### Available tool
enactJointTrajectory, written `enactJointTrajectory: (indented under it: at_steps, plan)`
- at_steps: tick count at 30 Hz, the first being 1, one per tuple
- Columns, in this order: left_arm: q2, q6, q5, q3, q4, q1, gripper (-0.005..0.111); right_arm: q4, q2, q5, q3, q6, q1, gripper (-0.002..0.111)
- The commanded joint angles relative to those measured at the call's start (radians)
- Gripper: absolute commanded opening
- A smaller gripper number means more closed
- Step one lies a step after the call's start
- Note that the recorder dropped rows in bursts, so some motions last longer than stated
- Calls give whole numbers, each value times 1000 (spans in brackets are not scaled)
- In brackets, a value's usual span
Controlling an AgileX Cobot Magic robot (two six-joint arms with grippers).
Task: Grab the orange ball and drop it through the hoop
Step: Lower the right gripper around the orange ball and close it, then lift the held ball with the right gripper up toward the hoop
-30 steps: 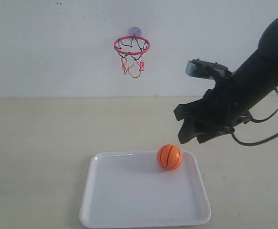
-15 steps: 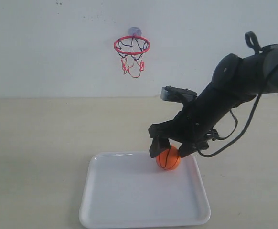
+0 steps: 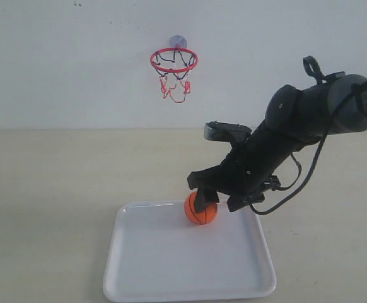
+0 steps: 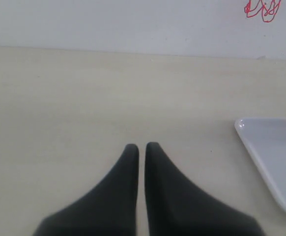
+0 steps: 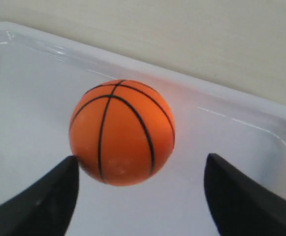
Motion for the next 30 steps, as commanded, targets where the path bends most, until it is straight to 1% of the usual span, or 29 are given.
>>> enactJointTrajectory:
  at_steps: [1, 7, 13, 19, 25, 30]
  plan:
    - [-3, 4, -5, 4, 1, -6, 4, -6, -3, -2, -3, 6, 1, 84]
    - [-3, 4, -5, 4, 1, -6, 4, 68, -3, -19, -3, 18, 23, 83]
    - [-3, 4, -5, 4, 1, -6, 4, 60, 7, -156, -3, 44, 96, 83]
    - [-3, 4, -5, 4, 1, -6, 4, 30, 65, -195, -3, 84, 99, 83]
    - [-3, 4, -5, 4, 1, -6, 4, 38, 69, -218, -5, 86, 99, 83]
    - [-3, 4, -5, 4, 1, -6, 4, 38, 66, -277, -5, 108, 99, 83]
